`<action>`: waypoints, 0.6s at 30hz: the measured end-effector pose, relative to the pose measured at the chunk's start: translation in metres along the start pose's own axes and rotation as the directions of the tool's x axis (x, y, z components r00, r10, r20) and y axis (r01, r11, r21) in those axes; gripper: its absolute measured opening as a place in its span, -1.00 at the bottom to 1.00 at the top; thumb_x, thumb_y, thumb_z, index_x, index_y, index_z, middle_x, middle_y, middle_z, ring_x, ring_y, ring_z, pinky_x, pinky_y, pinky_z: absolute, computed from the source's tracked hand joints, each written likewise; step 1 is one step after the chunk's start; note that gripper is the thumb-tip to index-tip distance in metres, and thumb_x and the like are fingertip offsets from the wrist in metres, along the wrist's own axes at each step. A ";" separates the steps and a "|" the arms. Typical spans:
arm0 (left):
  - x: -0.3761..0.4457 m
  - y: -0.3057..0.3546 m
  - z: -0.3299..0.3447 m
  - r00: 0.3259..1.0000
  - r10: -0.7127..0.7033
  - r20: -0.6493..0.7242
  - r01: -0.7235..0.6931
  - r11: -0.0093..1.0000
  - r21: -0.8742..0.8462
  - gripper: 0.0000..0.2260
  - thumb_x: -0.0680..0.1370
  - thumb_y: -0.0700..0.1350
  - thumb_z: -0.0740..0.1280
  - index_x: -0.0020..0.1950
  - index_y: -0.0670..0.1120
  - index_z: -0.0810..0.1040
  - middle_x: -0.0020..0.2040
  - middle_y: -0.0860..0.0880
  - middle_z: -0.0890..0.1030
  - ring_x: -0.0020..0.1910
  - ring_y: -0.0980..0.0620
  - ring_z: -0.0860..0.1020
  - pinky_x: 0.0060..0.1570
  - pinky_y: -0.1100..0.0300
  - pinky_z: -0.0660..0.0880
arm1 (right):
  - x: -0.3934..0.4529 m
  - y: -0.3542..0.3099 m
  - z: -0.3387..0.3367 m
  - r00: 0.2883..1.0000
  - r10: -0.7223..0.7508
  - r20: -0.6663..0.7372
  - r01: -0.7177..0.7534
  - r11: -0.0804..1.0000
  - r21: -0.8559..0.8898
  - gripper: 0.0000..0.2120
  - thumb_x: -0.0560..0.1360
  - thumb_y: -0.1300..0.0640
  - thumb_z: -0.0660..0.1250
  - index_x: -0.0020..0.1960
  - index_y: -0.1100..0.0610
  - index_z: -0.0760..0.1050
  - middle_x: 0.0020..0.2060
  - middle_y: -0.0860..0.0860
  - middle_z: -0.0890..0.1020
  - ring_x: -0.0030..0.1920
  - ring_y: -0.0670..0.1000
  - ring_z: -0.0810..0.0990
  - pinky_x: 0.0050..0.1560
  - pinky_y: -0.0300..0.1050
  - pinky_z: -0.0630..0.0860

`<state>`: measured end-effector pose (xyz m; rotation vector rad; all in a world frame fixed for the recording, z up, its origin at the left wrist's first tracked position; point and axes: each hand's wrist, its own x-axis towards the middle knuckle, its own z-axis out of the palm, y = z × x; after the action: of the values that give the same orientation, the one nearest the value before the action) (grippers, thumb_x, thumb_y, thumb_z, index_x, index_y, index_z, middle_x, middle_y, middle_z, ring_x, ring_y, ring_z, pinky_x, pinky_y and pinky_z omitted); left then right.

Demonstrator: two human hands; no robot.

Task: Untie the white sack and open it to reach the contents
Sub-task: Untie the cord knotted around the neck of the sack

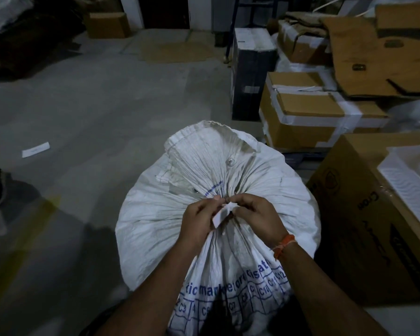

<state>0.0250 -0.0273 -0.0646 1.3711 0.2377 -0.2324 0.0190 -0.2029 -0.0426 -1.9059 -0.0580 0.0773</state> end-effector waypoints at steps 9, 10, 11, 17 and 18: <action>-0.005 -0.007 -0.001 0.990 0.125 -0.061 -0.109 0.972 0.210 -0.89 0.58 -0.16 0.46 -0.01 0.01 0.79 -0.10 -0.08 0.80 -0.09 -0.10 0.76 -0.04 0.02 0.69 | -0.005 -0.006 -0.006 0.985 0.084 -0.148 -0.068 0.992 0.109 -0.86 0.49 0.25 0.48 -0.25 0.17 0.70 -0.33 0.05 0.73 -0.27 -0.02 0.68 -0.09 0.07 0.65; -0.006 -0.007 -0.001 0.987 0.146 -0.071 -0.124 0.961 0.249 -0.89 0.57 -0.15 0.47 -0.01 0.01 0.79 -0.12 -0.05 0.80 -0.13 -0.04 0.75 -0.07 0.05 0.67 | -0.005 -0.007 -0.010 0.984 0.095 -0.150 -0.079 0.991 0.110 -0.86 0.48 0.28 0.48 -0.25 0.21 0.69 -0.35 0.08 0.73 -0.28 -0.01 0.68 -0.11 0.09 0.64; -0.008 -0.006 0.000 0.983 0.165 -0.081 -0.138 0.952 0.273 -0.90 0.57 -0.15 0.48 0.00 -0.01 0.79 -0.14 -0.04 0.80 -0.16 0.01 0.74 -0.10 0.08 0.66 | -0.004 -0.008 -0.014 0.982 0.112 -0.153 -0.095 0.989 0.113 -0.87 0.49 0.30 0.47 -0.24 0.24 0.69 -0.35 0.10 0.72 -0.30 -0.02 0.67 -0.14 0.11 0.64; -0.020 0.004 -0.005 0.975 0.199 -0.101 -0.158 0.935 0.317 -0.95 0.56 -0.17 0.50 -0.07 -0.05 0.77 -0.24 -0.05 0.79 -0.20 -0.03 0.77 -0.08 -0.02 0.71 | -0.002 -0.020 -0.054 0.948 0.195 -0.250 -0.179 0.980 0.086 -0.86 0.44 0.27 0.52 -0.31 0.20 0.69 -0.45 0.11 0.68 -0.41 -0.03 0.60 -0.23 -0.05 0.58; -0.022 0.006 -0.006 0.970 0.224 -0.095 -0.172 0.908 0.383 -0.94 0.56 -0.15 0.50 -0.07 -0.02 0.78 -0.25 -0.02 0.78 -0.22 -0.01 0.76 -0.09 -0.03 0.72 | -0.002 -0.024 -0.059 0.946 0.189 -0.263 -0.177 0.982 0.068 -0.83 0.42 0.26 0.54 -0.34 0.16 0.69 -0.47 0.08 0.67 -0.42 -0.04 0.60 -0.23 -0.07 0.59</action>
<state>0.0061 -0.0202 -0.0537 1.7811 0.1709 -0.0098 0.0215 -0.2502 -0.0006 -1.8580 0.3036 -0.0547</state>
